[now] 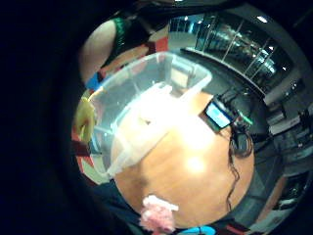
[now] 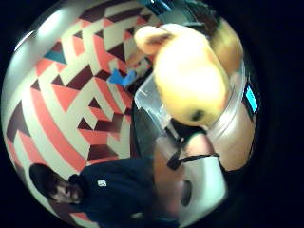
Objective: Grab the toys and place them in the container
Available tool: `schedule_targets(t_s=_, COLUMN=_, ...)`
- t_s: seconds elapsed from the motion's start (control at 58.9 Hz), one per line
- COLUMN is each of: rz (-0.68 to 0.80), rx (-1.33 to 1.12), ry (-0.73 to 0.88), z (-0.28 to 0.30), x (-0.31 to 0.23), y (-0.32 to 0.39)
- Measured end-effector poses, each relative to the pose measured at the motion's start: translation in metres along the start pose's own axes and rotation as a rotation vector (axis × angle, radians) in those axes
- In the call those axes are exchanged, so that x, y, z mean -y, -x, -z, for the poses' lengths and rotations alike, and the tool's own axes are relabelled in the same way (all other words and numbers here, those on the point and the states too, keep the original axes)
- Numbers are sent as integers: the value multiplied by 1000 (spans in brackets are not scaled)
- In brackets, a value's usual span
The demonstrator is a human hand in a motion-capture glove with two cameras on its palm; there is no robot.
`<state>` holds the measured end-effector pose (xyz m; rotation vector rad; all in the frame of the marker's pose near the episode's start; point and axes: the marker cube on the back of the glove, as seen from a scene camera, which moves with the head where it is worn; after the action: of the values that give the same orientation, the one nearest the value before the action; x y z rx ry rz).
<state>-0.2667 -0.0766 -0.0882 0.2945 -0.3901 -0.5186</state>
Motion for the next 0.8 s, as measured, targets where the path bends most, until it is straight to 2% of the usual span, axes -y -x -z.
schedule_targets(t_s=0.238, rz=0, rx=53, ry=125, z=17, x=-37, y=-2)
schedule_targets(t_s=0.374, rz=-31, rx=-2, ry=244, z=41, x=-86, y=-11)
schedule_targets(t_s=0.527, rz=-54, rx=-178, ry=363, z=49, x=-155, y=-17)
schedule_targets(t_s=0.798, rz=-97, rx=-165, ry=415, z=26, x=-228, y=-20)
